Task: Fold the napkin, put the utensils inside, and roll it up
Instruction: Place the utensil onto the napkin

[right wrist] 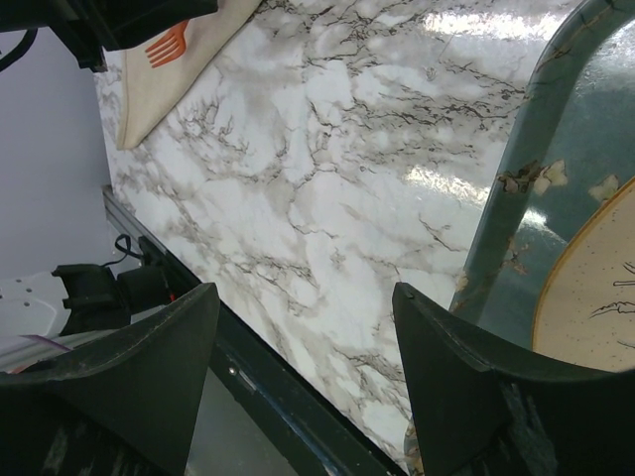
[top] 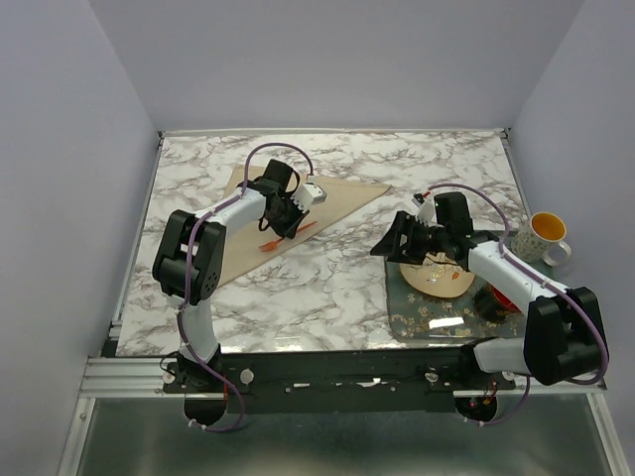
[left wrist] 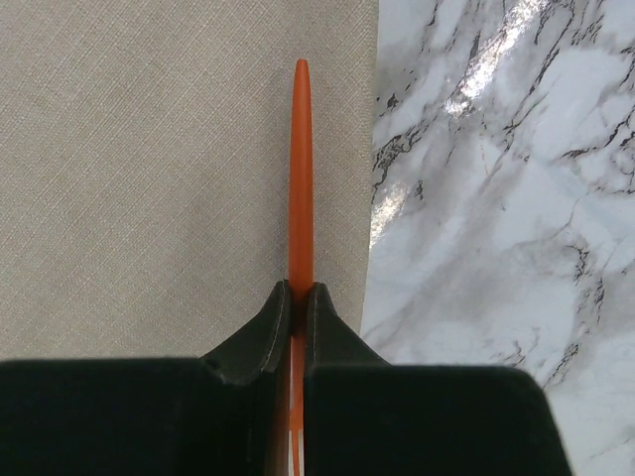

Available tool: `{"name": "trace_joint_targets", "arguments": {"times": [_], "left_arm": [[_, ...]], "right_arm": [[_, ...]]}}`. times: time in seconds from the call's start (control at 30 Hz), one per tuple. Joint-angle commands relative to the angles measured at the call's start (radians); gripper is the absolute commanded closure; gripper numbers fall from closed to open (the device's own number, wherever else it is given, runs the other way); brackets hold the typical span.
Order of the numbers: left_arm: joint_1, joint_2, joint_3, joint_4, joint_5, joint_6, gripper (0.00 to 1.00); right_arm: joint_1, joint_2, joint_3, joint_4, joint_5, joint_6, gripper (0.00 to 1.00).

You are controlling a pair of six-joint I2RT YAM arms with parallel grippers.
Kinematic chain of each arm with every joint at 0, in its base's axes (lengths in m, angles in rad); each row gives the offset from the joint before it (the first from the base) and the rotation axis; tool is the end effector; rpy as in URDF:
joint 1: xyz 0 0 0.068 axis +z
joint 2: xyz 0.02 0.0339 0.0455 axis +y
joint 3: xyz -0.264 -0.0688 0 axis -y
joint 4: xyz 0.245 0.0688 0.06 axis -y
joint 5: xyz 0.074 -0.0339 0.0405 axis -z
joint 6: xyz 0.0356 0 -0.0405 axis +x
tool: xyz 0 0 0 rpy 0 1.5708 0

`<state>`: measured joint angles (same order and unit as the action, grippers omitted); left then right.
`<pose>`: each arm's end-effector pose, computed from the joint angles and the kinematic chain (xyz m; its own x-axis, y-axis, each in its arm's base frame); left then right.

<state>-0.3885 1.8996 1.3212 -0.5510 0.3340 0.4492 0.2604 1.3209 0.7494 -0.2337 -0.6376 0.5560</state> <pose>0.3558 -0.1582 0.1823 -0.5421 0.6652 -0.5135 0.8025 0.5911 -0.0815 0.2500 0.0885 0.2133 -0.9113 0.1961 -0.3621 -0.1466 0.6672 0.7303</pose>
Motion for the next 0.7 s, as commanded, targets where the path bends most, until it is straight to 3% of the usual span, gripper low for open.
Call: {"name": "trace_joint_targets", "arguments": {"times": [0.0,0.67], "left_arm": [[-0.007,0.018,-0.002,0.000,0.039,0.013,0.92],[-0.016,0.069,0.027,-0.041,0.025,0.005,0.77]], "right_arm": [[0.002,0.014,0.013,-0.007,-0.013,-0.011,0.21],[0.002,0.001,0.002,-0.004,-0.007,-0.010,0.21]]}}
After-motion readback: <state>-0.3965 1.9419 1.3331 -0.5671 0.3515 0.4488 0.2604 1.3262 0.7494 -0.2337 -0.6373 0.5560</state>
